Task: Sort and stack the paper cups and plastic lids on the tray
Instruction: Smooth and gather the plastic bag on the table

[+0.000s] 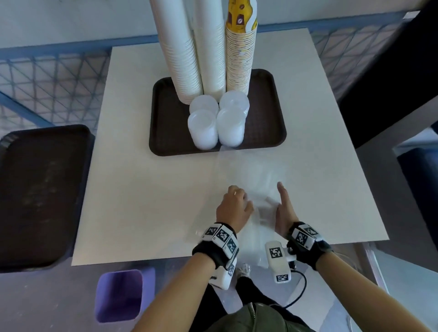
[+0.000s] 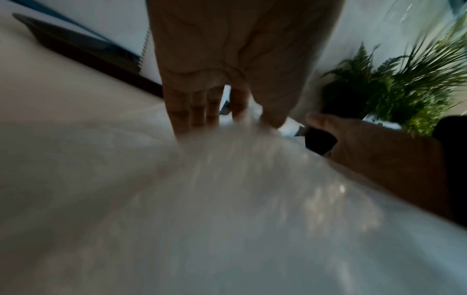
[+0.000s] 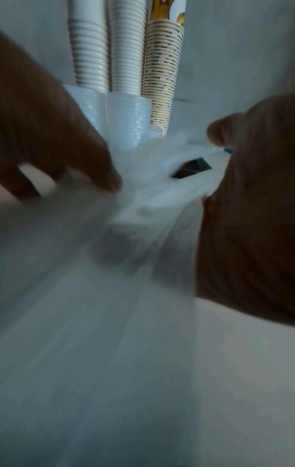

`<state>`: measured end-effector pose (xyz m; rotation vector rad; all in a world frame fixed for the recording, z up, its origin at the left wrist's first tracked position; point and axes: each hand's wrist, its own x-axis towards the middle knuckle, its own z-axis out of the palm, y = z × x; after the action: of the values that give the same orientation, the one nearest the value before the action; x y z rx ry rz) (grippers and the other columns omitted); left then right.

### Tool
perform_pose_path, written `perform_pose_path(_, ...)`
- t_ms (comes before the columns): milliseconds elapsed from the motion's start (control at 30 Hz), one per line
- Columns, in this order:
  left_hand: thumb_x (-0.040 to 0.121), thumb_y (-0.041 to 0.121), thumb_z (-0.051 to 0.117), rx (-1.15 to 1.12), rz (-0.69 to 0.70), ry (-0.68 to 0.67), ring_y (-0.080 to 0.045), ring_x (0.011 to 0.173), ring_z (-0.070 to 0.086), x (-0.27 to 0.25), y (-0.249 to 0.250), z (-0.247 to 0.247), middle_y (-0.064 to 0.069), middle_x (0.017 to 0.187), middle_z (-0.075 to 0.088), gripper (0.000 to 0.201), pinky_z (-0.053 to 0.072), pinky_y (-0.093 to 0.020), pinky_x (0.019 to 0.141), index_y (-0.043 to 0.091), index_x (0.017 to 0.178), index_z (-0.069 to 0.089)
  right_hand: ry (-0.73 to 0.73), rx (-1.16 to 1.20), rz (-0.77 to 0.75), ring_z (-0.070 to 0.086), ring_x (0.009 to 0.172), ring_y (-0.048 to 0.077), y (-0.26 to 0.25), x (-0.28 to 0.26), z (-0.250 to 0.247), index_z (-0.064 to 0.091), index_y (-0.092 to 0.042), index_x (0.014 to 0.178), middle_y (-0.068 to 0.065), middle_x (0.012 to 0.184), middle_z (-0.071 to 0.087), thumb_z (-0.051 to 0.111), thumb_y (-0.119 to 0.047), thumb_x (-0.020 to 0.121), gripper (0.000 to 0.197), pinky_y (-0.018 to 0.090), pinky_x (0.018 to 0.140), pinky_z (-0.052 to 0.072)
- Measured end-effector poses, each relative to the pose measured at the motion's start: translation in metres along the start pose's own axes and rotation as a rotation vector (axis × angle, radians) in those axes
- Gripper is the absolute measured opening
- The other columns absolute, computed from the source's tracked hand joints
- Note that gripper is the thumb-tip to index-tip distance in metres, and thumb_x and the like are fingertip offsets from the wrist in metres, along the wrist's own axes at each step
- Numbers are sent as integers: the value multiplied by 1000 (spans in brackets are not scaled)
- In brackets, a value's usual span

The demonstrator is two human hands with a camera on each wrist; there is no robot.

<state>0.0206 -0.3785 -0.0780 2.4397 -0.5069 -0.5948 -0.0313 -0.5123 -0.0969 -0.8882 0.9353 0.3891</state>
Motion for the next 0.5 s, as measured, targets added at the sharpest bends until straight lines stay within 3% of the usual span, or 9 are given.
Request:
perform_pose_path(67,91,31,53,27,37,-144,-25,121,44,-1,-2,12,-8,131,46,30,41,-35,93,8,111,55,-13,-29,-11,60,105,26,0,1,-2,57,-12,121,12,116,64,29,-77,77,83,42,95,46)
perform_pose_path(133,92,35,52,-21,48,-234,-23,135,33,-5,-4,16,-6,145,38,37,33,-34,107,13,121,53,0,-57,17,50,123,26,-1,4,0,41,-20,138,10,136,50,48,-79,67,93,46,107,36)
perform_pose_path(200,93,28,51,-123,51,-213,-19,138,33,-10,-7,15,-4,149,35,37,28,-31,111,14,126,53,27,-112,33,55,114,29,-2,4,7,34,-15,138,16,127,53,69,-57,72,86,44,96,46)
perform_pose_path(267,93,22,48,-227,41,-98,-16,134,39,-18,-8,8,-3,145,42,34,29,-25,109,11,123,57,95,-199,-67,63,82,29,-3,5,12,41,-5,125,17,92,60,64,-19,86,47,37,72,52)
perform_pose_path(333,89,24,44,-316,8,78,-16,127,47,-29,-14,-5,-6,134,52,36,31,-18,104,8,115,62,91,-271,-144,65,59,20,-4,3,18,49,-8,123,11,80,60,45,5,90,36,31,56,54)
perform_pose_path(433,84,31,46,-381,-62,417,-14,109,52,-45,-36,-25,-9,116,59,39,35,-15,96,5,108,62,-49,-238,-191,70,63,21,-9,-6,28,46,-18,131,14,92,66,33,11,89,53,36,61,58)
perform_pose_path(500,86,24,58,-475,-228,569,-14,110,49,-57,-53,-40,-5,119,55,33,39,-26,98,9,115,57,-153,-202,-223,72,69,25,-15,-13,39,45,-19,132,15,100,66,32,9,91,51,37,60,59)
